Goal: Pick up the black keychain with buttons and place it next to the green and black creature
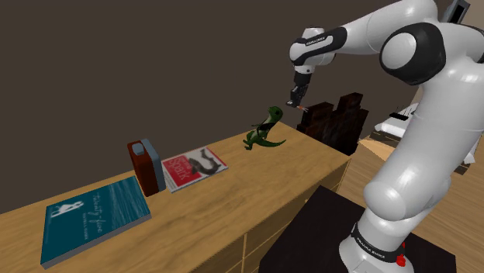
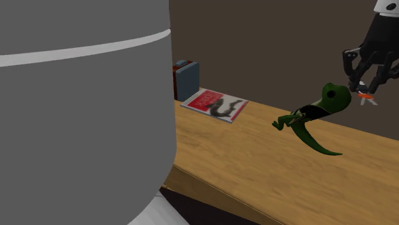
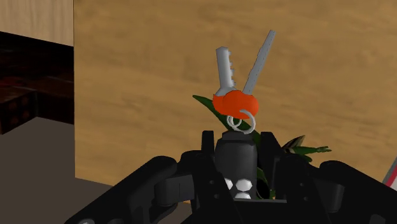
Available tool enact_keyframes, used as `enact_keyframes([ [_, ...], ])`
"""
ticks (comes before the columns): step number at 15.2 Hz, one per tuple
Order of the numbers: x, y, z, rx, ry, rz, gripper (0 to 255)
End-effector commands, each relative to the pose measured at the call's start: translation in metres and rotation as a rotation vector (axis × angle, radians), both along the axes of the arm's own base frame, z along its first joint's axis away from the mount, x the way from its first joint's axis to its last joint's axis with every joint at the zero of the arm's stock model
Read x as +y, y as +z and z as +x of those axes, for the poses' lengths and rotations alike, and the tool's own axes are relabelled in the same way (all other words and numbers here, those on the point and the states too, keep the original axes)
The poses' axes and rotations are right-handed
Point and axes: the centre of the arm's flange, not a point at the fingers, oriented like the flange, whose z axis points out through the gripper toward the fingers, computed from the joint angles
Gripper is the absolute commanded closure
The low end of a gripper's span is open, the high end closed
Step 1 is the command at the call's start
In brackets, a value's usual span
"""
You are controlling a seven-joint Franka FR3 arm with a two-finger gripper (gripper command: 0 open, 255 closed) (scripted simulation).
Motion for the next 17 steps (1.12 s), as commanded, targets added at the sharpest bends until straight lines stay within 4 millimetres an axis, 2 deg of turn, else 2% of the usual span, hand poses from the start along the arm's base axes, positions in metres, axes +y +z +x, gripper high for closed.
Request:
enact_keyframes([
  [1, 0.000, -0.011, -0.001, 0.000, 0.000, 0.000, 255],
  [17, 0.000, -0.096, -0.001, 0.000, 0.000, 0.000, 255],
])
